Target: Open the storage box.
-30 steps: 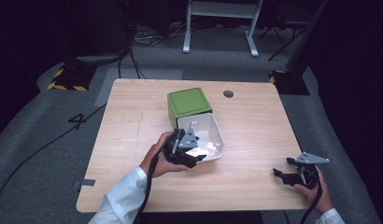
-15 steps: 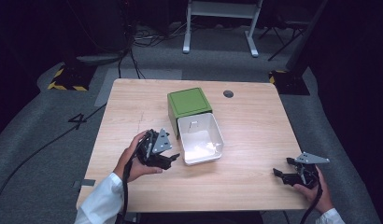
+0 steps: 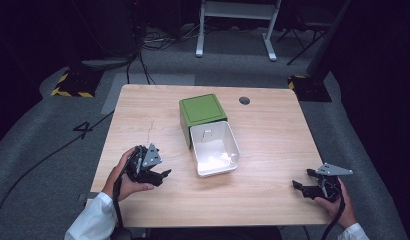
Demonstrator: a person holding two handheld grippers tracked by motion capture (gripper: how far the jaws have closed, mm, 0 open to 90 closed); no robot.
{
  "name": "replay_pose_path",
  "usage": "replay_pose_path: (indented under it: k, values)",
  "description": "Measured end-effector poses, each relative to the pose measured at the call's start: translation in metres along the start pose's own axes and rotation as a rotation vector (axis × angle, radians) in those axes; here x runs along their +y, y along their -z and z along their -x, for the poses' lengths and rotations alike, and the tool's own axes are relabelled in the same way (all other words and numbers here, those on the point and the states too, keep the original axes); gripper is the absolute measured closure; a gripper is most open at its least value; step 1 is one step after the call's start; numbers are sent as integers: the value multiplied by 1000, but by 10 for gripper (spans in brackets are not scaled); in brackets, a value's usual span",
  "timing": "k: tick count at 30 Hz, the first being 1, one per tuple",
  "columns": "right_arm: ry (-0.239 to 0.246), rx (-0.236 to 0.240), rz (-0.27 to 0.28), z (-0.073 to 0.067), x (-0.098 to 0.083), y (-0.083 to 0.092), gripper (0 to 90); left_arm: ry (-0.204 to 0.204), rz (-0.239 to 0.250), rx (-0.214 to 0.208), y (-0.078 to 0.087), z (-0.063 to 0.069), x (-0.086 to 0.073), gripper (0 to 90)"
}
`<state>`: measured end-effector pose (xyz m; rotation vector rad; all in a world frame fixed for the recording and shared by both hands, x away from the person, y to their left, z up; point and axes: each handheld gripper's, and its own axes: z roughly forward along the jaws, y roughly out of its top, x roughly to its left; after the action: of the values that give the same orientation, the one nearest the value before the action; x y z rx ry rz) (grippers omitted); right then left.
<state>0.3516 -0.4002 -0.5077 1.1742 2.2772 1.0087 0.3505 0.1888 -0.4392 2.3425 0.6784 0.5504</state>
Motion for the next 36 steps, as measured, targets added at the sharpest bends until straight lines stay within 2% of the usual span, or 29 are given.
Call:
replay_pose_path:
  k: [7, 9, 11, 14, 21, 22, 25, 28, 36]
  values:
    - [0, 0, 0, 0, 0, 0, 158, 50, -36, 5, -7, -7, -23, 206]
    - [0, 0, 0, 0, 0, 0, 158, 53, -55, 11, -10, -8, -29, 206]
    - [0, 0, 0, 0, 0, 0, 158, 75, -61, 3, -12, -9, -36, 206]
    - [0, 0, 0, 0, 0, 0, 158, 107, -44, 0, -13, -10, -45, 205]
    - [0, 0, 0, 0, 0, 0, 158, 162, -40, -3, -19, -10, -71, 192]
    - [0, 0, 0, 0, 0, 0, 158, 177, -38, 3, -19, -10, -74, 192]
    - [0, 0, 0, 0, 0, 0, 158, 215, -12, -16, -19, -13, -81, 183]
    - [0, 0, 0, 0, 0, 0, 158, 272, 6, -43, -19, -15, -86, 180]
    - [0, -1, 0, 0, 0, 0, 158, 272, 2, -43, -18, -15, -87, 169]
